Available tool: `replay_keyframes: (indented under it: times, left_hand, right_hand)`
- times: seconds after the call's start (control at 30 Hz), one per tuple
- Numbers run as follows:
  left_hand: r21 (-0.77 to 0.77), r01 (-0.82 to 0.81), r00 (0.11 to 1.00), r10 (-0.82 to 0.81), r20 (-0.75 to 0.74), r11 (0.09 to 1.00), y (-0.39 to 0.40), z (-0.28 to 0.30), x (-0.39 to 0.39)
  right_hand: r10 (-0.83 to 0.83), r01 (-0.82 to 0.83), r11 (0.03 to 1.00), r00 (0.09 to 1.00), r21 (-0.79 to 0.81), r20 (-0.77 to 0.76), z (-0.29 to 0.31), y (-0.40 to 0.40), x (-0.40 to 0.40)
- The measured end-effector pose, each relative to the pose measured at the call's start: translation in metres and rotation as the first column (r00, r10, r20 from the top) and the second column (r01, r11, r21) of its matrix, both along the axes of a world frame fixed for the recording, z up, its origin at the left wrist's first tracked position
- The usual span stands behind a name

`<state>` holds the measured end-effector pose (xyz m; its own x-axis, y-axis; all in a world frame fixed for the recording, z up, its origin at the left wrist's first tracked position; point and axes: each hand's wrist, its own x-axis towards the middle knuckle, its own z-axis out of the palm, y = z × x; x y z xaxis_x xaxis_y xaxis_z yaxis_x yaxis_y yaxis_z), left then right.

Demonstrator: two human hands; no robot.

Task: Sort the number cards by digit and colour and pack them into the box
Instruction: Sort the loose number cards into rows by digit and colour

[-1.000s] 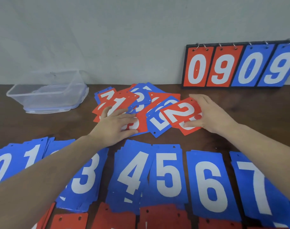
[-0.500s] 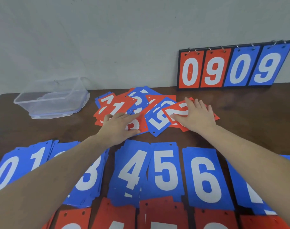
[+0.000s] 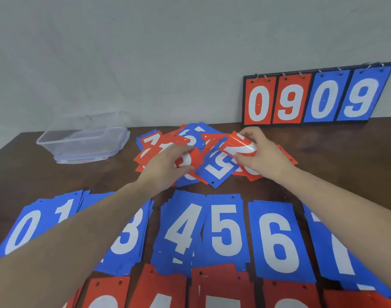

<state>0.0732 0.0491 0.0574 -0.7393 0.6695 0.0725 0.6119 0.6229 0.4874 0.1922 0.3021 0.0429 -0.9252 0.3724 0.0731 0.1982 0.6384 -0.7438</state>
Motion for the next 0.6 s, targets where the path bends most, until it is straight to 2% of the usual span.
replay_keyframes:
  times: [0.1,0.23,0.33,0.47,0.6]
  left_hand:
    - [0.142,-0.087,0.995,0.078,0.068,0.986,0.001,0.010,0.003]
    - [0.222,-0.224,0.952,0.165,0.258,0.949,0.001,0.022,0.014]
    - [0.234,-0.284,0.905,0.179,0.387,0.930,-0.004,0.026,0.025]
    - [0.246,-0.332,0.854,0.180,0.488,0.911,-0.014,0.025,0.038]
    - [0.364,-0.387,0.735,0.045,0.677,0.847,-0.025,0.026,0.053]
  right_hand:
    - [0.006,-0.020,0.972,0.998,-0.235,-0.059,0.008,-0.002,0.001]
    - [0.102,-0.083,0.883,0.995,-0.462,0.016,0.016,-0.011,0.012]
    - [0.190,-0.139,0.831,0.981,-0.539,0.040,0.018,-0.019,0.022]
    - [0.235,-0.151,0.807,0.969,-0.570,0.076,0.020,-0.030,0.032]
    - [0.247,-0.123,0.756,0.963,-0.642,0.107,0.023,-0.042,0.041]
